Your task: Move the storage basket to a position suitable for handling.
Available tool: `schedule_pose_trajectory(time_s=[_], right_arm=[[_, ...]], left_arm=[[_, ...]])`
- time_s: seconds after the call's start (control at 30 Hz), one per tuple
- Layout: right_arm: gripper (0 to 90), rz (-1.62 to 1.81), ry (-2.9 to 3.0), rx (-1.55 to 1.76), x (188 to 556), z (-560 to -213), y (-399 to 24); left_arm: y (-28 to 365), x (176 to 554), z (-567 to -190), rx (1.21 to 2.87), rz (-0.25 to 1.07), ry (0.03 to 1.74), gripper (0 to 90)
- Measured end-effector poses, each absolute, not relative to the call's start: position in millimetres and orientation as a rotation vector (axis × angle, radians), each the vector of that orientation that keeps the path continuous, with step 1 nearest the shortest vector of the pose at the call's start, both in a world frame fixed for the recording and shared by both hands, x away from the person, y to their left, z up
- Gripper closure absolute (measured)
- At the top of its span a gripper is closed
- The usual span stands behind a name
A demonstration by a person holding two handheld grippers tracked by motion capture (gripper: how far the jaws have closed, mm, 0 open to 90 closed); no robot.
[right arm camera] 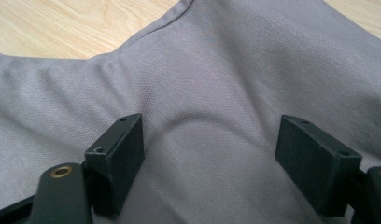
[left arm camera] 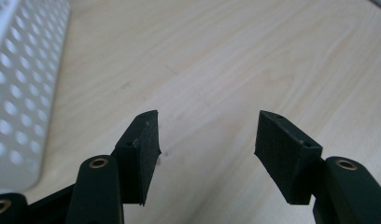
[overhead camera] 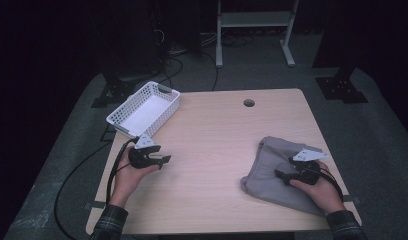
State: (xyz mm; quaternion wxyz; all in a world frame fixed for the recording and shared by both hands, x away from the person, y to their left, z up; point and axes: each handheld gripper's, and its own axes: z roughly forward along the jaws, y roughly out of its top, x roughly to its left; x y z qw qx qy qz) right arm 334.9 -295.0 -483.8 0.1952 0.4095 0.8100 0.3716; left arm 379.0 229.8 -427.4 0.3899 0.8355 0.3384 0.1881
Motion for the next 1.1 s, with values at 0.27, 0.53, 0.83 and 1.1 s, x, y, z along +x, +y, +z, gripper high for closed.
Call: schedule_pose_trajectory(time_s=[0.27,0.53,0.83,1.1], right_arm=[[22.2,1.036,2.267,1.146,334.5,-483.7,-294.1],[22.2,1.035,2.266,1.145,334.3,-483.8,-294.1],[22.2,1.034,2.264,1.146,334.2,-483.8,-293.9],[22.2,1.033,2.263,1.148,334.2,-483.8,-293.8]], left_arm=[[227.5,394.0,-410.0,2.093,0.492,0.856,38.9],[231.3,411.1,-392.3,2.066,0.533,0.869,39.4],[250.6,435.5,-389.7,2.041,0.58,0.928,43.0],[272.2,450.9,-391.8,2.039,0.617,0.981,50.6]])
